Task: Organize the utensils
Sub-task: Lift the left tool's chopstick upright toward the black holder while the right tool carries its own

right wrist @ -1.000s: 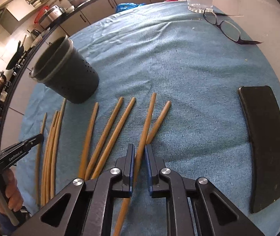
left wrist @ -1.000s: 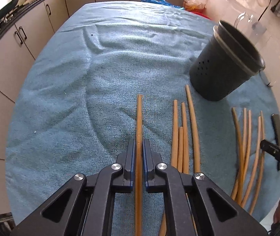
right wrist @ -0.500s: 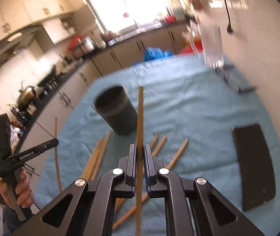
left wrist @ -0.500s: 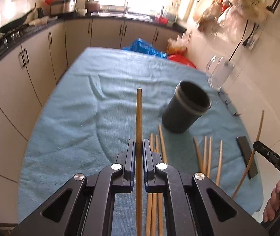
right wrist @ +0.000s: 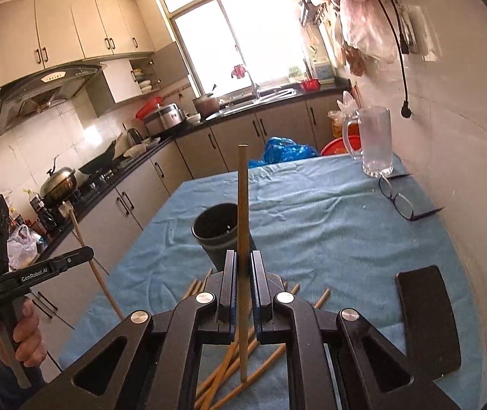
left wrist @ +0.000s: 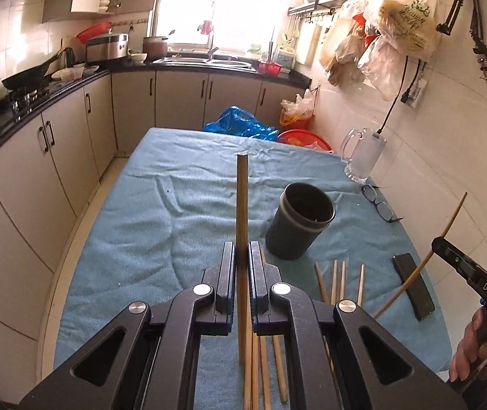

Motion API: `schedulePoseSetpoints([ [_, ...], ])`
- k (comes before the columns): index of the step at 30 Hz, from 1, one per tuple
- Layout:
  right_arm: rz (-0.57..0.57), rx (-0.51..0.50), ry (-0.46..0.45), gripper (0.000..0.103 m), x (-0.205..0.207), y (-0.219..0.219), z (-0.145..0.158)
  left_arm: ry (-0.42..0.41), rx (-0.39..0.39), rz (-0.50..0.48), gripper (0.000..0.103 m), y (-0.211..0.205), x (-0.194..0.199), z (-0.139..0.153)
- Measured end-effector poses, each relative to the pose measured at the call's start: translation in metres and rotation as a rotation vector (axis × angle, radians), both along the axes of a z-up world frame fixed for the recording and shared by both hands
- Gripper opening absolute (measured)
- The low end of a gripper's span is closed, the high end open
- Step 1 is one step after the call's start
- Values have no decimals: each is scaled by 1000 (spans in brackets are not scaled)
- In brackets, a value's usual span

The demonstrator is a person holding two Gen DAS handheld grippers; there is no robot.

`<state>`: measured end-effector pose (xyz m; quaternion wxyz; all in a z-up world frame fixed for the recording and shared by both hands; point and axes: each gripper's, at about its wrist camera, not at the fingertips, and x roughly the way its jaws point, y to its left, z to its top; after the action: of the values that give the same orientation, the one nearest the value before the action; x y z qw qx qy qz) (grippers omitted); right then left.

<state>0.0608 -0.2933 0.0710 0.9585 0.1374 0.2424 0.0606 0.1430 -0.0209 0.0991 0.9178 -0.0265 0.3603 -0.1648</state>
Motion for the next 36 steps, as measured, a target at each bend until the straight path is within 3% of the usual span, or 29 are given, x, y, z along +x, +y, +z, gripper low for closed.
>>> schedulePoseSetpoints([
  [14, 5, 13, -86, 8, 2, -2, 35, -62, -5, -26, 6, -19, 4, 39],
  [22, 10, 26, -142, 8, 17, 1, 62, -124, -25, -48, 6, -31, 5, 76],
  [36, 20, 49, -175, 8, 78, 3, 99, -132, -93, -100, 6, -53, 60, 116],
])
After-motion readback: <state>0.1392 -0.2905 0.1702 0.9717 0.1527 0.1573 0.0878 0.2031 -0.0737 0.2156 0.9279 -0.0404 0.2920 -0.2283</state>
